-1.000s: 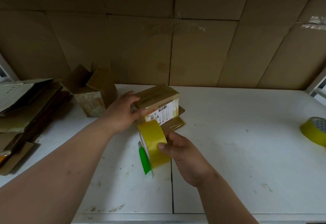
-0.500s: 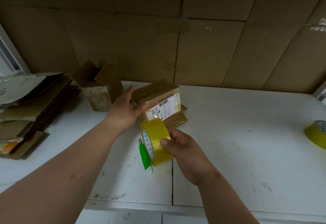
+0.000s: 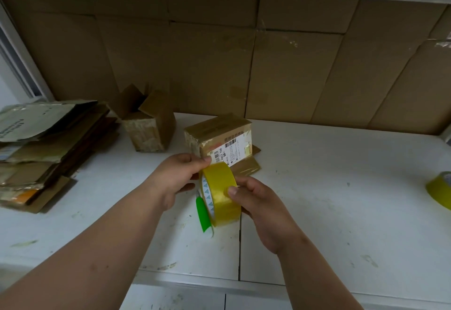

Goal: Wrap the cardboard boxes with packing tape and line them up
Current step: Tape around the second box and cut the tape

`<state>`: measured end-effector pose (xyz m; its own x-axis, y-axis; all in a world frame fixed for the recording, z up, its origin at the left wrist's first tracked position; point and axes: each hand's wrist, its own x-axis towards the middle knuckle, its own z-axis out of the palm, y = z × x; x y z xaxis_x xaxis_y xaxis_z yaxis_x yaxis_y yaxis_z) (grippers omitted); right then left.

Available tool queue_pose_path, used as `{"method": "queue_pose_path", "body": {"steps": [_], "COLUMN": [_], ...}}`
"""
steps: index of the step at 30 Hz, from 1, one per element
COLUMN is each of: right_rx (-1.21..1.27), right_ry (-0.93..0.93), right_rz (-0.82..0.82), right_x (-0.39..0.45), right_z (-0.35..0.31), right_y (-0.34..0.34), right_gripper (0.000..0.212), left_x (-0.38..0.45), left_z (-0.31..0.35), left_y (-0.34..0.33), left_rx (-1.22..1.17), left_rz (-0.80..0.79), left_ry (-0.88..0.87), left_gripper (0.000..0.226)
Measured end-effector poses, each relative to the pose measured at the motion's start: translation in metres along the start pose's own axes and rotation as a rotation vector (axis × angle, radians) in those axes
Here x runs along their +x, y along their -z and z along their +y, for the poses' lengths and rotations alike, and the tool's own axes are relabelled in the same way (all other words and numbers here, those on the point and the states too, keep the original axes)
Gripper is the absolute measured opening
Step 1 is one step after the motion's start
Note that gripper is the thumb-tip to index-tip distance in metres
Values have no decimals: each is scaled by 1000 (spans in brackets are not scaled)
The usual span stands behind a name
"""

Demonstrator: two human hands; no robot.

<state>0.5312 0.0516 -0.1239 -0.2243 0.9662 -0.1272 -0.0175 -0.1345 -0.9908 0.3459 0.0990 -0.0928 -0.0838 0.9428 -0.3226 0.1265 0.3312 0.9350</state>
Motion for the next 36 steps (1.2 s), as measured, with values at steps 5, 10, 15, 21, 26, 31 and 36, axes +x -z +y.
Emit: {"method": "queue_pose_path", "body": {"steps": [5,10,15,21,26,31,36], "right_rx": [15,4,-7,-1,-35,-75,-77], "right_ry": [3,26,18,-3,-4,-25,16], "right_rz": [62,96,117,137,136,132,208], "right_x": [0,-2,-1,-1,-6,-10,-14], "right_z": [1,4,7,8,7,5,0], "right_y": [2,2,0,-3,0,-1,3], "right_gripper": [14,18,18,17,17,17,11], "left_x": [3,2,-3,-8,-16,-21,-27], "left_z": [-5,-25,-58,-59,-56,-53,-50], "left_y": [0,9,11,6,2,1,15], "left_rx": [-62,-107,574,944,1068,958,409], "left_rz": [19,134,123,126,123,139,327], "left_ry": [6,-6,-136,-109,-60,-19,21], "left_gripper": [31,22,20,65,64,54,52]}}
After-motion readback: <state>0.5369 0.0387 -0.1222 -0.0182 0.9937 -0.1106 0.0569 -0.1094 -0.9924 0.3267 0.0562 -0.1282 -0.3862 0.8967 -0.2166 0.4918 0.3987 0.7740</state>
